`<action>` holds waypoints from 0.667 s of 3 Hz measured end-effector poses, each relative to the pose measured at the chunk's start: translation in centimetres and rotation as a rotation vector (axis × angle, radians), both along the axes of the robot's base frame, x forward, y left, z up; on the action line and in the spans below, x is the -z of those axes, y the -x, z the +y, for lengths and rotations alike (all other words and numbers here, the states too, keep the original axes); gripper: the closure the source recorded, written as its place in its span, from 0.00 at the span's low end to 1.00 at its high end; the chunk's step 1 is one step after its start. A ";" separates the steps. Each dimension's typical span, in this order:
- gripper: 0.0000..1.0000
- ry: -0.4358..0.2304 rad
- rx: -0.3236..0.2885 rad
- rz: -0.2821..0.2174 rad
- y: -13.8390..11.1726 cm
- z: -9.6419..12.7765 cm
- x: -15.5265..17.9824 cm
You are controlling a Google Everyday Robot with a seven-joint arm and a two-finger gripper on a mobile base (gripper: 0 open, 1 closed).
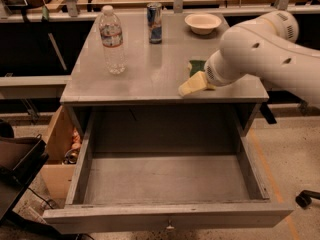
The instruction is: Place sponge into top drawer
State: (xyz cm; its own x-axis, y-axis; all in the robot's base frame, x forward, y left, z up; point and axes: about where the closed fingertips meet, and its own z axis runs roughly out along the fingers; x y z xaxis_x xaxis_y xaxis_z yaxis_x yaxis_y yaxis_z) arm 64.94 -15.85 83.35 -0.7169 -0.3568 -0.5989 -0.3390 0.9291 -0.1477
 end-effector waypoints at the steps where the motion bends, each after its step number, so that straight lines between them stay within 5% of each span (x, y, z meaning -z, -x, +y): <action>1: 0.00 0.049 -0.004 0.006 -1.7 1.1 1.3; 2: 0.18 0.049 -0.004 0.006 -1.7 1.1 1.0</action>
Offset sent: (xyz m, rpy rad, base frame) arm 0.0164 0.0108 -0.0132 -0.0479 0.0063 0.0035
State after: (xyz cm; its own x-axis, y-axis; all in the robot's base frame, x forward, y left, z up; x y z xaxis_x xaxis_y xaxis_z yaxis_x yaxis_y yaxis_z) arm 66.64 -14.73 82.35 -0.7193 -0.3882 -0.5761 -0.3434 0.9196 -0.1909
